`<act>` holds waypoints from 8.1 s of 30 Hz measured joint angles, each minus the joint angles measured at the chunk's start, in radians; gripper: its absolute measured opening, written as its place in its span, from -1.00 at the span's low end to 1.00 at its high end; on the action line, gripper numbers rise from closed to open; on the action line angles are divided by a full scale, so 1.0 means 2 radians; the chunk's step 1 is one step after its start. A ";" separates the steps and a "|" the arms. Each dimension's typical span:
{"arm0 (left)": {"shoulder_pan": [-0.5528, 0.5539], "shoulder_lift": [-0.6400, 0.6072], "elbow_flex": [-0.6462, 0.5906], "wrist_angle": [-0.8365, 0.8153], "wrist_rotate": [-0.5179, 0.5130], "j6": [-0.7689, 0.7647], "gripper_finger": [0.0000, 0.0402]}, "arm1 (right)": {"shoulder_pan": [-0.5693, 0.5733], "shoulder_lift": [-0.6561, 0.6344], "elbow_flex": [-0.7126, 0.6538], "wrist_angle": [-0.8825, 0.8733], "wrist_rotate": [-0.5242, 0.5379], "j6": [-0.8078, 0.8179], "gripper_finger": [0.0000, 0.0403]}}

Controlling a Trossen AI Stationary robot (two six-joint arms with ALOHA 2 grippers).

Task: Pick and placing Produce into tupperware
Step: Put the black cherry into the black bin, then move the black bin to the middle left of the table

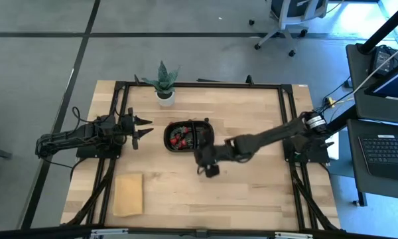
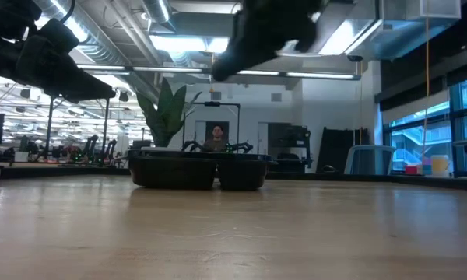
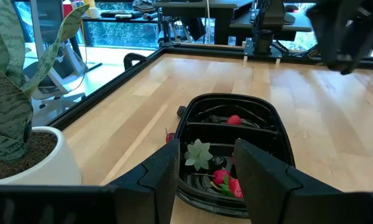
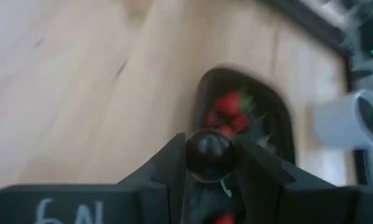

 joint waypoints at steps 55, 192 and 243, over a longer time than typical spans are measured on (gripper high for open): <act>0.000 0.000 0.000 -0.001 0.002 0.000 -0.27 | -0.115 0.122 -0.043 0.245 -0.072 0.012 0.03; 0.000 0.134 0.000 0.063 -0.132 -0.074 -0.27 | -0.293 0.094 -0.041 0.051 -0.297 -0.010 -0.95; 0.000 0.134 0.000 0.062 -0.131 -0.035 -0.27 | -0.143 0.089 -0.013 0.005 -0.244 0.338 -0.96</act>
